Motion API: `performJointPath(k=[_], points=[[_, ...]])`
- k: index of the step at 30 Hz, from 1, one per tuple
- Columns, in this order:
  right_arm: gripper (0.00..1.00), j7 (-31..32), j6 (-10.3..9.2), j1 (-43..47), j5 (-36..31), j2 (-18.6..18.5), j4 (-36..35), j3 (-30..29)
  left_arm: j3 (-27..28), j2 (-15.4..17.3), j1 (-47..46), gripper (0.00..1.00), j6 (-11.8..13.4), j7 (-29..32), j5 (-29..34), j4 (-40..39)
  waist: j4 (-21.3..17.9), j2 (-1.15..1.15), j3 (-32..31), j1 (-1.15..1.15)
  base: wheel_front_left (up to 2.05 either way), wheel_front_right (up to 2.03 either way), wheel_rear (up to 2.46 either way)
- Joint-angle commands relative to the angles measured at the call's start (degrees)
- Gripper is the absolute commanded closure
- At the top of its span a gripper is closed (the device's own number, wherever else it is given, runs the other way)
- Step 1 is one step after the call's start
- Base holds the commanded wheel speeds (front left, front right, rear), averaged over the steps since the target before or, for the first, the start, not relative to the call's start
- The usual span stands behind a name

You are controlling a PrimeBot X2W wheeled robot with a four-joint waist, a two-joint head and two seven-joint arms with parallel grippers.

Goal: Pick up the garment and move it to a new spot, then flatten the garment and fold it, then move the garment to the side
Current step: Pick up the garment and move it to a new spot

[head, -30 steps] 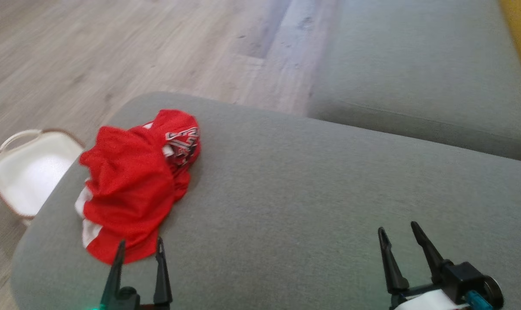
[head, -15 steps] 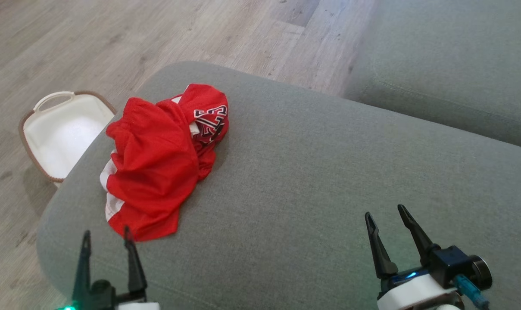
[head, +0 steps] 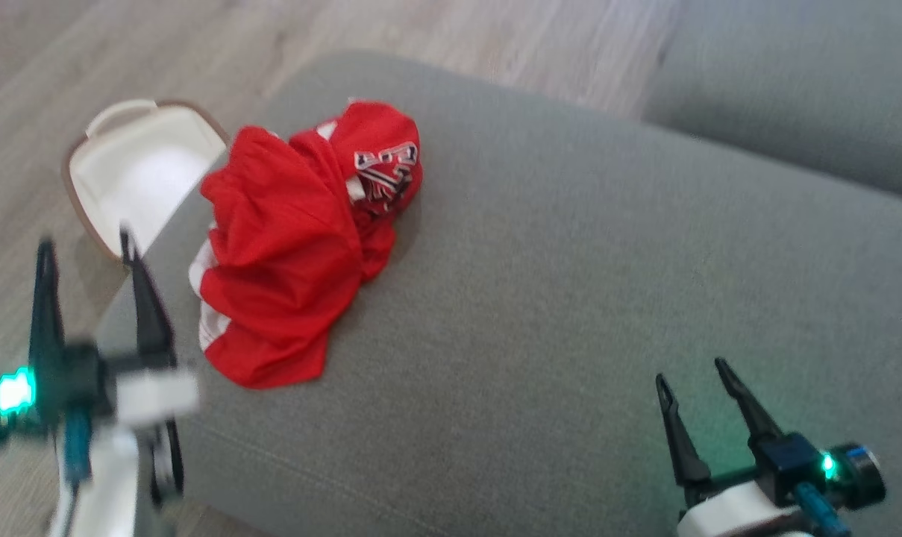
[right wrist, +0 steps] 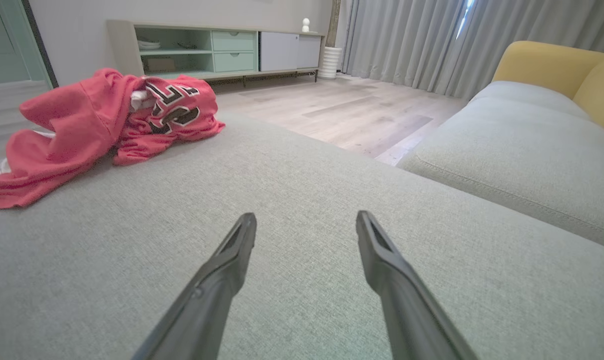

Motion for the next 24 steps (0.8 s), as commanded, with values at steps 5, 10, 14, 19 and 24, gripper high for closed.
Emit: performJointPath(k=[5, 10, 14, 19, 24], points=[[0.0, -0.6, 0.42, -4.2, -2.9, -3.7, -2.8, 0.7, 0.6, 2.9, -20.4, 0.0, -5.6, 0.7, -3.0, 9.8, -1.2, 0.0, 9.0, 0.0, 0.0, 0.0, 0.0], [0.0, -0.6, 0.42, -5.3, -3.2, -7.1, -4.1, 0.8, 0.9, 1.4, -34.9, 0.0, -8.6, 9.0, -7.5, 25.2, -1.6, 0.0, 13.0, 0.0, 0.0, 0.0, 0.0], [0.0, -0.6, 0.42, -6.1, -3.2, -8.6, -4.5, 1.7, 1.3, 0.9, -43.0, 0.0, -13.0, 17.5, -11.7, 38.0, -2.8, 0.0, 14.7, 0.0, 0.0, 0.0, 0.0], [0.0, -0.6, 0.42, -7.7, -3.1, -9.4, -5.0, 1.8, 0.4, 1.7, -48.3, 0.0, -15.2, 23.7, -12.7, 49.9, -4.7, 0.0, 16.9, 0.0, 0.0, 0.0, 0.0], [0.0, -0.6, 0.42, -8.5, -3.1, -9.4, -5.1, 1.4, 1.2, 1.8, -49.9, 0.0, -17.2, 24.4, -14.7, 57.0, -6.3, 0.0, 18.3, 0.0, 0.0, 0.0, 0.0]])
